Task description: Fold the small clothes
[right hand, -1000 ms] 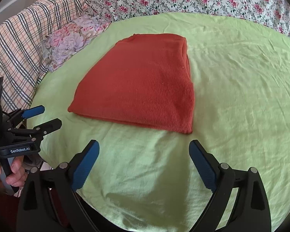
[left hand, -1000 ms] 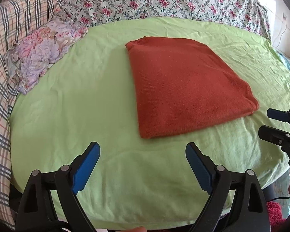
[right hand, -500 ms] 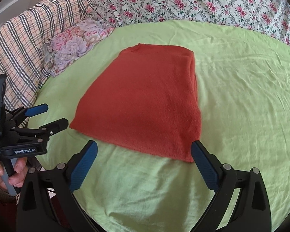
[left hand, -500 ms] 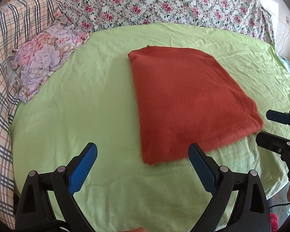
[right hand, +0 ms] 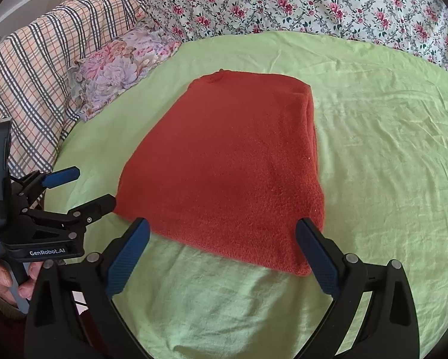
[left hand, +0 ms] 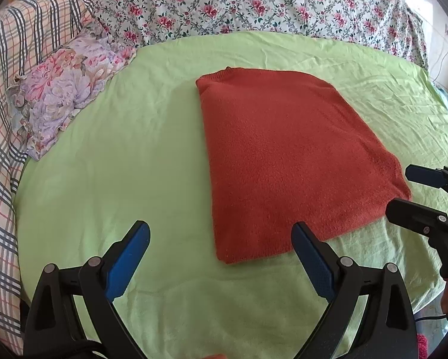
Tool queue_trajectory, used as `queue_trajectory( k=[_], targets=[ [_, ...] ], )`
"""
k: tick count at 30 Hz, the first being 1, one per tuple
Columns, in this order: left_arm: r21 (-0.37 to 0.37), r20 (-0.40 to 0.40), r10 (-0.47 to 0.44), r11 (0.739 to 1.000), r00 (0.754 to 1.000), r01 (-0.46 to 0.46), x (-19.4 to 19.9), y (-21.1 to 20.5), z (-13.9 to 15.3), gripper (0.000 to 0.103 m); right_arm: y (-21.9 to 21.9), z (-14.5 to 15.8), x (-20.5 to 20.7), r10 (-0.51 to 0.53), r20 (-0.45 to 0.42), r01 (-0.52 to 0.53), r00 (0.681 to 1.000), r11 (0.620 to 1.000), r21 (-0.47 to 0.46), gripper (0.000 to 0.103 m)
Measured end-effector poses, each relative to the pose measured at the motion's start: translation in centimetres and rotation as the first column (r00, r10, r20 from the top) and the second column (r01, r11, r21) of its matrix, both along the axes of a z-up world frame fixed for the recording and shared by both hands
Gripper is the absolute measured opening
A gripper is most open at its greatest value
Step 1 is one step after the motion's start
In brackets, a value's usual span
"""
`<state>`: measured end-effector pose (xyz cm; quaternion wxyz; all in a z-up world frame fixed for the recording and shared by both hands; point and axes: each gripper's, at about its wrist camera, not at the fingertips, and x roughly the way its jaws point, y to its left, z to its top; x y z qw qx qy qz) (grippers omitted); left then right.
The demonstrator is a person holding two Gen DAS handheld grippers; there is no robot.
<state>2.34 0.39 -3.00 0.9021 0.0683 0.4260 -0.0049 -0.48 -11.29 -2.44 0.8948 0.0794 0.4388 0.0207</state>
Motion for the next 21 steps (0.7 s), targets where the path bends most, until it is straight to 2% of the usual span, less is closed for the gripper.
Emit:
queue_trajectory(
  k=[21],
  targets=[
    [-0.005, 0.007, 0.001, 1.000, 1.000, -0.001, 0.29, -0.18, 0.24, 0.096, -0.04, -0.85, 0.59, -0.005, -0.022, 0.005, 1.000, 1.000, 0.005, 0.099]
  ],
)
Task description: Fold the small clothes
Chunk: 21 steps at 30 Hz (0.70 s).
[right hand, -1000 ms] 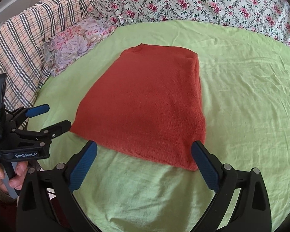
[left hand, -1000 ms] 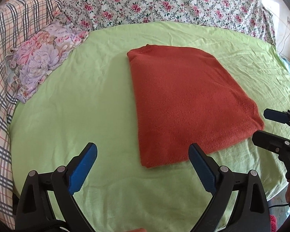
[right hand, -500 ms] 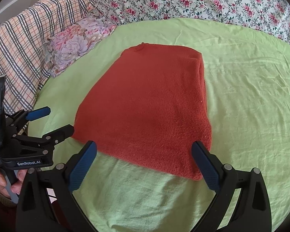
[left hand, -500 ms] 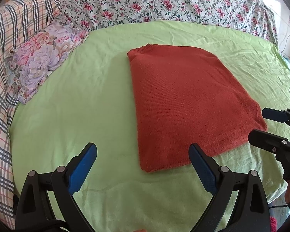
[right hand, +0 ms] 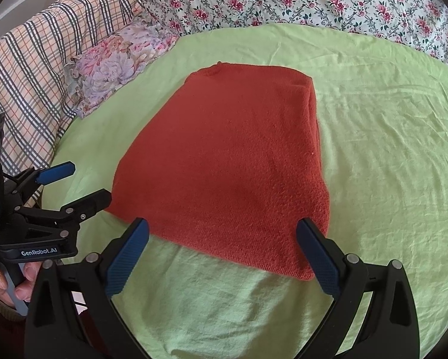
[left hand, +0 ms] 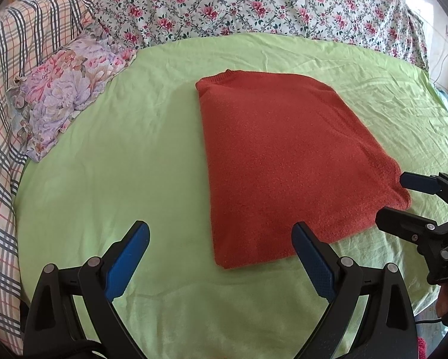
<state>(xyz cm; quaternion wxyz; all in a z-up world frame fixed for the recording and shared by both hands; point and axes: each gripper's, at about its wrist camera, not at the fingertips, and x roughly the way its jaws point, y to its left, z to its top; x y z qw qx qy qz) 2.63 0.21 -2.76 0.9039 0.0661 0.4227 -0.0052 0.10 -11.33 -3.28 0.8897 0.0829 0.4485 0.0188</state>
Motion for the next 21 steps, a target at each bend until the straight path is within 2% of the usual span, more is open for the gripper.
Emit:
queue_trajectory(
  k=[21],
  targets=[
    [0.005, -0.008, -0.011, 1.000, 1.000, 0.011, 0.01, -0.20, -0.04, 0.097, 0.50, -0.52, 0.07, -0.003, -0.010, 0.003, 1.000, 1.000, 0.003, 0.099]
  ],
)
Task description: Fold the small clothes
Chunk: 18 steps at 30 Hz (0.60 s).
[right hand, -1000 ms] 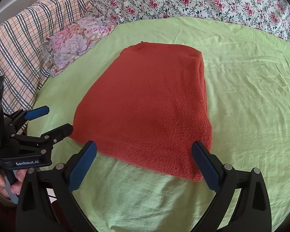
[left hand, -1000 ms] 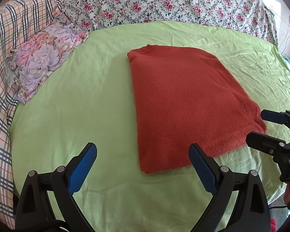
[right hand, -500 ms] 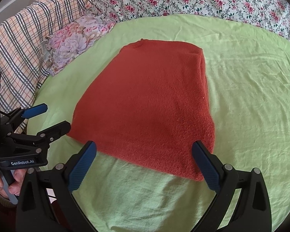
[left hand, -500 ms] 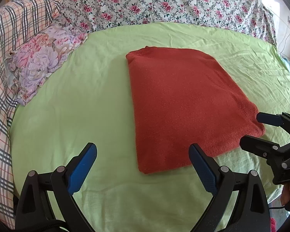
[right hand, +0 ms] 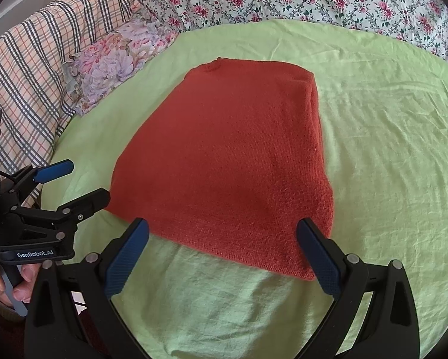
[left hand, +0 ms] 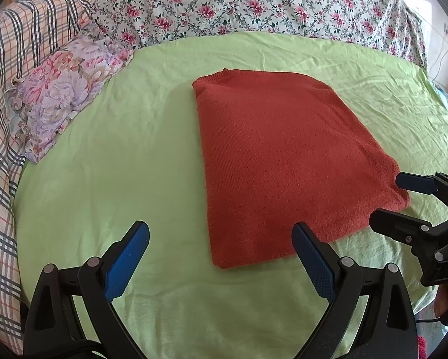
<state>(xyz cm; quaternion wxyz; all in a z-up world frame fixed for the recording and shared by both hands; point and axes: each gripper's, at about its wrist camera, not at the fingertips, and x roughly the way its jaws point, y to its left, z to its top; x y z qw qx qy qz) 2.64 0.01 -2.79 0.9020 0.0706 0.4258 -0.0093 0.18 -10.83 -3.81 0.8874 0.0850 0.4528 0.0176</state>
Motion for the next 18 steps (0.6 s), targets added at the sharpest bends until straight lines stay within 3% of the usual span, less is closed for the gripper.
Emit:
queue_trajectory(
  k=[18],
  targets=[
    [0.002, 0.002, -0.001, 1.000, 1.000, 0.001, -0.06, -0.15, 0.01, 0.097, -0.29, 0.00, 0.11, 0.015, -0.003, -0.015, 1.000, 1.000, 0.000, 0.099]
  ],
)
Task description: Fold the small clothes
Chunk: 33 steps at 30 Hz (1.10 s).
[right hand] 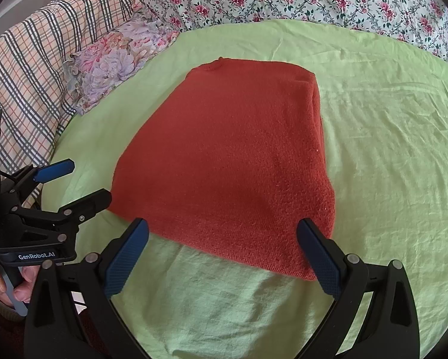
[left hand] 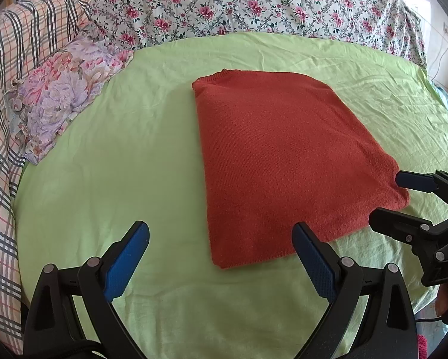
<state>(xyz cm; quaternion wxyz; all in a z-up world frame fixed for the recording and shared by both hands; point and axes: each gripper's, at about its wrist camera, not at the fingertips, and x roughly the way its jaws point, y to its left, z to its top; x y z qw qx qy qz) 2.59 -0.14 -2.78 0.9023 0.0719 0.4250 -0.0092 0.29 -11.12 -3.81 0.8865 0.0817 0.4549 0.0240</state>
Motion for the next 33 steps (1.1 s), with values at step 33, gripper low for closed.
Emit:
queue_trajectory(
  k=[33],
  targets=[
    [0.003, 0.006, -0.003, 1.000, 1.000, 0.003, 0.6, -0.4, 0.3, 0.097, -0.7, 1.0, 0.6, 0.006, 0.010, -0.006, 1.000, 1.000, -0.003, 0.099]
  ],
)
